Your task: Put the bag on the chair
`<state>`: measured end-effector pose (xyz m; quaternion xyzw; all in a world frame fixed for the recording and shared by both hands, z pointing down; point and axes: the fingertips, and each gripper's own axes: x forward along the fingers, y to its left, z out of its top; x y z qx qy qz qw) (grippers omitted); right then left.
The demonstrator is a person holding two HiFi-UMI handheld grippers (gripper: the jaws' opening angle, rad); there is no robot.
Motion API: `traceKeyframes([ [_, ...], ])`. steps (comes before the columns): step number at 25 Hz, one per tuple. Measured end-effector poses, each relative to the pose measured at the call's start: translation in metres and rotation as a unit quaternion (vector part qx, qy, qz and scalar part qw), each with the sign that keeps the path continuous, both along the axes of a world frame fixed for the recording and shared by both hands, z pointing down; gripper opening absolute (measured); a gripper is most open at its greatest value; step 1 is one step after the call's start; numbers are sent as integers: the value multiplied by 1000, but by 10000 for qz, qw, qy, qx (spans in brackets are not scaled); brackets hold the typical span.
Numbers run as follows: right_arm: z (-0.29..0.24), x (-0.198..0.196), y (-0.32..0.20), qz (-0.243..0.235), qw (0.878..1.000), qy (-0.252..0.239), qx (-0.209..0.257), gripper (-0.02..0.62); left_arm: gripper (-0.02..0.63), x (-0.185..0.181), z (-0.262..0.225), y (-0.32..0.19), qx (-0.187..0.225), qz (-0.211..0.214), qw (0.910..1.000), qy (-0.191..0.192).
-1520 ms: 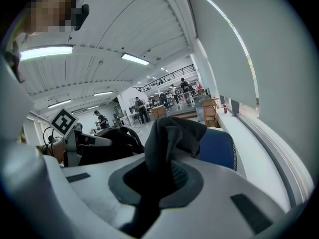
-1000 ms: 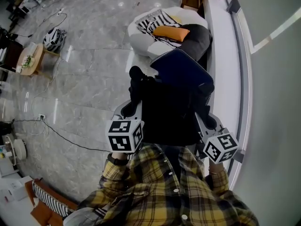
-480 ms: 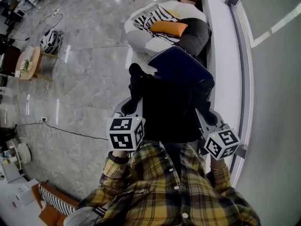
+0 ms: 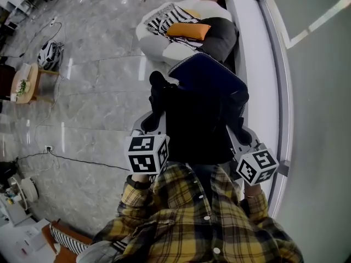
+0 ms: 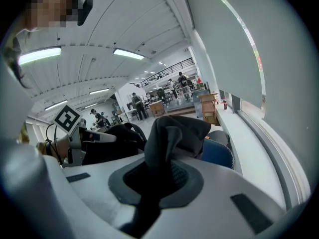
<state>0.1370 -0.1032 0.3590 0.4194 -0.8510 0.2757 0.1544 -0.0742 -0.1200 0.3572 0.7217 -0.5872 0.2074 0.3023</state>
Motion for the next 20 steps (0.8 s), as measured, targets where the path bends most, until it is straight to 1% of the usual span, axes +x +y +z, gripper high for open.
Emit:
traceKeyframes([
  [4, 7, -1, -6, 63, 10000, 11, -62, 34, 35, -1, 7, -7, -36, 62, 10000, -20],
  [9, 26, -8, -11, 37, 9998, 106, -188, 34, 35, -8, 28, -7, -212, 110, 9997, -33],
  [16, 76, -22, -8, 100, 9979, 286, -565, 34, 35, -21, 79, -2, -599, 253, 9978, -147],
  [20, 107, -25, -10, 147, 9964, 440, -713, 34, 35, -23, 111, -3, -763, 343, 9962, -237],
])
